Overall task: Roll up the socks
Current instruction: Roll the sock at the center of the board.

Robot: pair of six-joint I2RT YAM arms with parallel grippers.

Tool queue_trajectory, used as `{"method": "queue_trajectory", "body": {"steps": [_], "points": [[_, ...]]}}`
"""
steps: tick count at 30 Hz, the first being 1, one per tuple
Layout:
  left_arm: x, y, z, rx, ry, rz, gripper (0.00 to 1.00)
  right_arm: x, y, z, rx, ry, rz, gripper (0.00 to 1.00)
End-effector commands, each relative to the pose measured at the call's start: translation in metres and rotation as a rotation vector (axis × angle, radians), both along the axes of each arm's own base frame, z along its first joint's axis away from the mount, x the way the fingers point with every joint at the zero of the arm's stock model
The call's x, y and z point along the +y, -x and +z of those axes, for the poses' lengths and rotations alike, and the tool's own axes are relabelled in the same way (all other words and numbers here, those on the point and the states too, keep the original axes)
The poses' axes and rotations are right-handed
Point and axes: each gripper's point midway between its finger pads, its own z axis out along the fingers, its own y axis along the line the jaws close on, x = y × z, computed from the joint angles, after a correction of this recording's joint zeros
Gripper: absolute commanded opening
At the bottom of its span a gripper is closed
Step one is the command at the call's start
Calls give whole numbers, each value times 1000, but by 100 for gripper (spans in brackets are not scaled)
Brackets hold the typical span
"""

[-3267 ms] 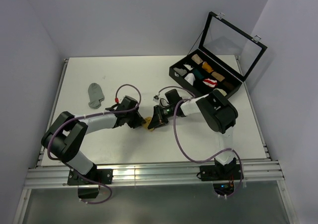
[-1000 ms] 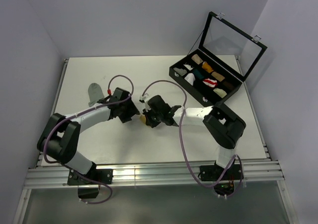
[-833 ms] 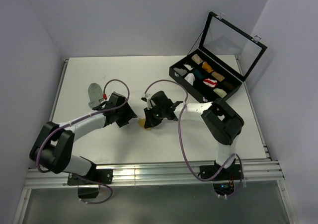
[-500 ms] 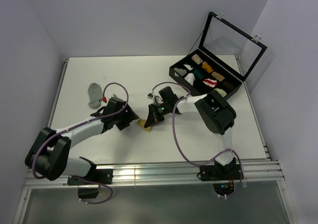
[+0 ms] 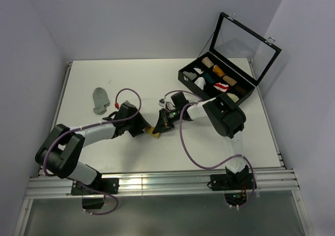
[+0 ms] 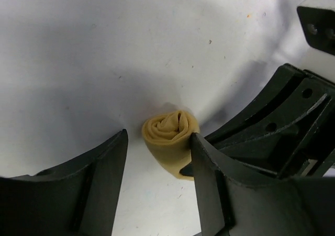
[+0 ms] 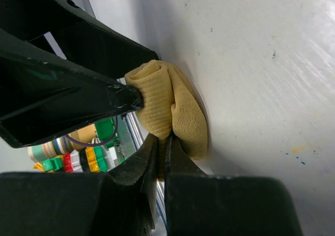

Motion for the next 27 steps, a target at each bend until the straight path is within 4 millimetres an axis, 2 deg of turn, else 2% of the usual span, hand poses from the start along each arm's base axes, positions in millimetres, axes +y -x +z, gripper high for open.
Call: {"method": "queue_trajectory", "body": {"steps": [1,3,10,12,14,15,16,17,19,20,21,22,23,24,27], "points": [[-11,-4,-1,15,6,-24,56,-8,3,-24,56,54,-40,0],[-14,-4,-3,28,-2,-36,54,-8,2,-24,59,55,-50,0],[-16,0,-14,73,-44,-63,33,-13,-8,-22,8,87,-87,1],[-16,-1,-14,80,-58,-69,25,-14,-11,-15,-40,86,-86,5],[-17,-3,-13,86,-66,-72,19,-16,-15,-12,-96,108,-104,15],[-16,-1,-16,97,-83,-80,14,-17,-19,-2,-153,100,-107,19],[-15,-2,-16,101,-91,-81,13,-19,-23,-1,-199,124,-128,27],[-17,-5,-13,95,-95,-91,11,-20,-24,11,-252,118,-138,30],[-15,-2,-18,122,-118,-100,8,-28,-29,13,-358,165,-166,38],[-16,-5,-15,119,-120,-107,8,-29,-33,29,-450,154,-168,40],[-18,-5,-16,125,-121,-116,7,-31,-36,34,-505,170,-182,41],[-17,-3,-19,139,-127,-122,7,-32,-30,33,-551,194,-176,43],[-19,-5,-16,133,-126,-130,7,-39,-41,45,-674,242,-209,44],[-20,-5,-17,141,-130,-135,7,-42,-43,49,-735,274,-218,45],[-19,-6,-17,150,-149,-146,6,-43,-38,65,-966,386,-216,50]]}}
